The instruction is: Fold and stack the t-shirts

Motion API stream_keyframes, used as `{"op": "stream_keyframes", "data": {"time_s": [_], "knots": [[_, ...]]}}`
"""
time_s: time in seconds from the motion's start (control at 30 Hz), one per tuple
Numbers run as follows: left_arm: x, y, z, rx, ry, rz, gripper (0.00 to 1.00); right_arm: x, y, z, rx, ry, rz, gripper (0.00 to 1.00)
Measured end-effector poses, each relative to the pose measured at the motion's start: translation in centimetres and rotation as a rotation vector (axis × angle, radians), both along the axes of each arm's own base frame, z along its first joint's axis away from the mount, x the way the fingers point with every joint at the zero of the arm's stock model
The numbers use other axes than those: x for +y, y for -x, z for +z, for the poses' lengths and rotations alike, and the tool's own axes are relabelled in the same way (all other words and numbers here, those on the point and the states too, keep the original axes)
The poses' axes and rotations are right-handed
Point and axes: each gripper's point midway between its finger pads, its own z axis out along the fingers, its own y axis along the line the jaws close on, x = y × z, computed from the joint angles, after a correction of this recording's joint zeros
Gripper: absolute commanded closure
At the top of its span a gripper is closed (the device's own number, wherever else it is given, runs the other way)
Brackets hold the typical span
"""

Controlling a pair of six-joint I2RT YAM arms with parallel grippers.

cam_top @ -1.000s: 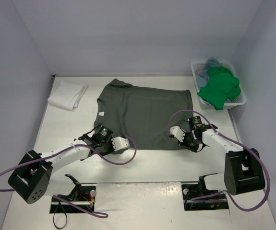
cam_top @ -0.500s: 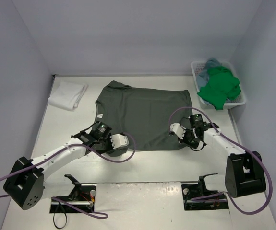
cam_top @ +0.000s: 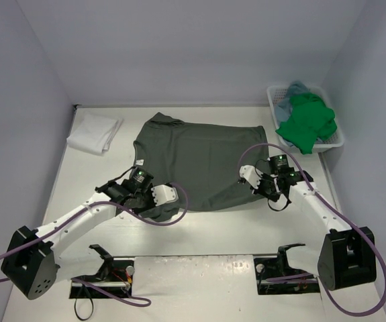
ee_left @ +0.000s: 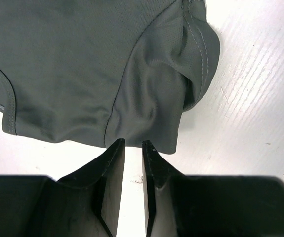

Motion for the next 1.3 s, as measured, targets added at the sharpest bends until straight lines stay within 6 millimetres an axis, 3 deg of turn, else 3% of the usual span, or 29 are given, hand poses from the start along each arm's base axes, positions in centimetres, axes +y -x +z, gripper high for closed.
{"op": "stream_keyframes", "data": {"time_s": [0.07, 0.13, 0.23, 0.53, 1.1, 1.17, 1.2, 1.23, 1.3], "knots": [[0.1, 0.1, 0.0, 0.004, -0.002, -0.001, 0.82, 0.0, -0.2, 0.2, -0.007, 0.001, -0.001, 1.00], [0.1, 0.2, -0.1, 0.009, -0.003, -0.003, 0.67, 0.0, -0.3, 0.3, -0.011, 0.002, -0.001, 1.00], [0.1, 0.5, -0.1, 0.022, 0.002, -0.006, 0.55, 0.0, -0.3, 0.3, -0.012, 0.003, 0.001, 1.00], [-0.5, 1.6, -0.5, 0.077, 0.031, -0.024, 0.50, 0.0, -0.3, 0.3, -0.009, 0.005, 0.001, 1.00], [-0.5, 2.3, -4.5, 0.176, -0.010, -0.030, 0.52, -0.1, -0.2, -0.4, 0.021, 0.009, 0.002, 1.00], [-0.5, 2.2, -4.8, 0.180, -0.018, -0.030, 0.57, -0.1, -0.2, -0.4, 0.021, 0.009, 0.002, 1.00], [-0.5, 2.1, -4.9, 0.181, -0.019, -0.030, 0.63, -0.1, -0.2, -0.4, 0.021, 0.009, 0.002, 1.00], [-0.6, 2.1, -5.1, 0.181, -0.021, -0.031, 0.76, -0.1, -0.2, -0.4, 0.021, 0.009, 0.002, 1.00], [-0.6, 2.0, -5.1, 0.179, -0.024, -0.033, 0.83, -0.1, -0.2, -0.4, 0.022, 0.010, 0.002, 1.00]]}}
